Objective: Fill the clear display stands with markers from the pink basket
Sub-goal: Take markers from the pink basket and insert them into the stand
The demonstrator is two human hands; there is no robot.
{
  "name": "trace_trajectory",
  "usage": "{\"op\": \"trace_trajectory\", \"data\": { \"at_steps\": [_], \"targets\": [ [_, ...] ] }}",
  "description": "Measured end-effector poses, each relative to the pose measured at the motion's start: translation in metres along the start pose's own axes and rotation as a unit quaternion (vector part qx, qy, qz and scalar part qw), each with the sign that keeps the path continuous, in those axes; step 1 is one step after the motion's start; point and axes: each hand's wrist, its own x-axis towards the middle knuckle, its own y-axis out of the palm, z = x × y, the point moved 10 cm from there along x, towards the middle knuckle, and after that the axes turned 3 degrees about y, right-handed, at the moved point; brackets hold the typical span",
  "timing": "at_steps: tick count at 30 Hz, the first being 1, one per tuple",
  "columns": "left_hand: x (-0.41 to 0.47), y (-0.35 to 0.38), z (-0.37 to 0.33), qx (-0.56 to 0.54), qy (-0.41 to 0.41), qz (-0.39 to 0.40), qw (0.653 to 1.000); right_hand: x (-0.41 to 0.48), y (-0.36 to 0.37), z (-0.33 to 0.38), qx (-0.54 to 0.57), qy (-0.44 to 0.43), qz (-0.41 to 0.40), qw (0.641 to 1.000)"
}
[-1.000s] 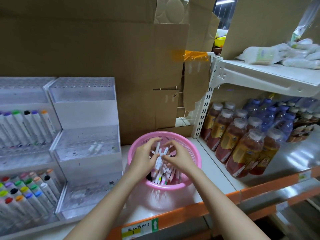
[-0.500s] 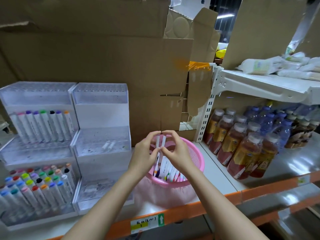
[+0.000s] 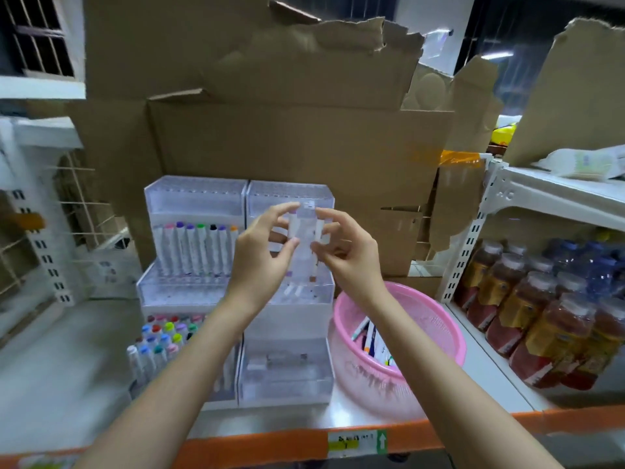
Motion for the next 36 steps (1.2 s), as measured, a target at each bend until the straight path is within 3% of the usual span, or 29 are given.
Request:
{"op": "trace_trajectory", "data": {
  "at_steps": [14,29,36],
  "targets": [
    [0.0,-0.167,0.094,0.047,-0.062,-0.037,0.996,0.025,0.158,0.044,0.041,0.024,0.028,0.998],
    [0.013,-0.177,0.145,-0.031,-0.052,-0.025,0.998,0.038,0.213,0.053,-0.013,-0.044,-0.072,0.996],
    [0.01,-0.171,0.156,-0.017,-0.048,-0.007,0.999,0.031,0.228,0.042,-0.033,-0.045,-0.072,0.996]
  ]
}}
